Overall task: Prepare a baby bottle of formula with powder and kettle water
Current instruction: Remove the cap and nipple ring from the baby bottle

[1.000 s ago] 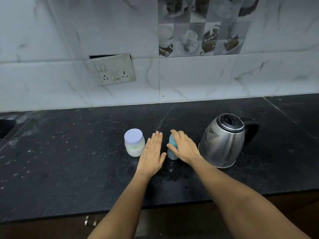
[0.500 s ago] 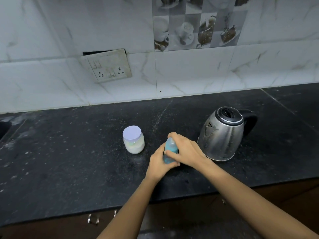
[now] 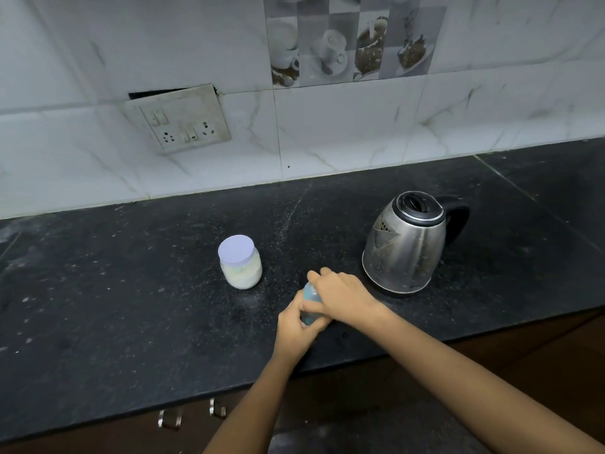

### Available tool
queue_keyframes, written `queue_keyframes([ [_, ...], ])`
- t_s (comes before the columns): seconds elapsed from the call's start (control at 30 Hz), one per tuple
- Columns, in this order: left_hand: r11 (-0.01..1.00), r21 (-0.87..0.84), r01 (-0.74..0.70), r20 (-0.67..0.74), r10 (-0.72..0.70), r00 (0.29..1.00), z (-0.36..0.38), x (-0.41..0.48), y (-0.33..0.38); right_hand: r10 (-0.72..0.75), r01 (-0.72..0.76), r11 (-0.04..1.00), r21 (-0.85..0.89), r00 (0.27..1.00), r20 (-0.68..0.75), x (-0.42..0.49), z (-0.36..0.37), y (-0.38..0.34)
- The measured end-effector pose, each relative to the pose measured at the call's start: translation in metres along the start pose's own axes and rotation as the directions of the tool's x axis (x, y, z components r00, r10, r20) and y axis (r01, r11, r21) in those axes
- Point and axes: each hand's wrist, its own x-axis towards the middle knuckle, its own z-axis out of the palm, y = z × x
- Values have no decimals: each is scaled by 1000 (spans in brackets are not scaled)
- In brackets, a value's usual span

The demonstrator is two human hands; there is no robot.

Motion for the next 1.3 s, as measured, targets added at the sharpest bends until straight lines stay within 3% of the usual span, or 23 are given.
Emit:
queue_keyframes([
  [0.1, 1000, 21, -2, 20, 2, 1000, -2, 2, -1, -135, 133, 991, 28, 989, 61, 2, -12, 5],
  [0.2, 999, 37, -8, 14, 8, 1000, -3, 3, -3, -369, 366, 929, 46, 915, 164, 8, -24, 22],
  [0.3, 998, 64, -21, 41, 18, 999, -6, 4, -3, -515, 488, 846, 213, 852, 94, 10, -34, 39],
  [0.37, 996, 79, -29, 64, 24, 998, -7, 4, -2, -458, 426, 838, 340, 889, 15, 8, -45, 50],
  [0.5, 996, 87, -9, 56, 5, 998, -5, 2, -1, -140, 178, 825, 536, 984, -111, -8, -38, 78],
  [0.67, 995, 102, 9, 60, -16, 998, -5, 3, -1, 221, -11, 634, 773, 961, -167, -39, 41, 97],
  [0.77, 995, 97, 27, 52, -32, 998, -4, 2, -3, 362, -94, 575, 813, 920, -149, -53, 79, 96],
  [1.0, 998, 55, 26, 10, -27, 1000, -2, 2, -6, 413, -157, 620, 769, 899, -149, -61, 107, 96],
  [1.07, 999, 31, 31, 6, -31, 999, -1, 2, -5, 434, -107, 723, 683, 839, -327, -63, 100, 87],
  [1.13, 999, 9, 43, -3, -43, 999, -1, 2, -6, 398, -15, 831, 556, 714, -576, -65, 86, 70],
  [1.17, 999, 0, 48, -6, -48, 999, -1, 2, -6, 360, 26, 849, 527, 702, -615, -63, 78, 58],
  [1.23, 998, -13, 57, -11, -57, 998, -1, 3, -8, 300, 74, 787, 613, 822, -484, -53, 61, 32],
  [1.3, 996, -27, 87, -22, -88, 996, -1, 3, -8, 244, 0, 713, 701, 937, -248, -36, 52, 11],
])
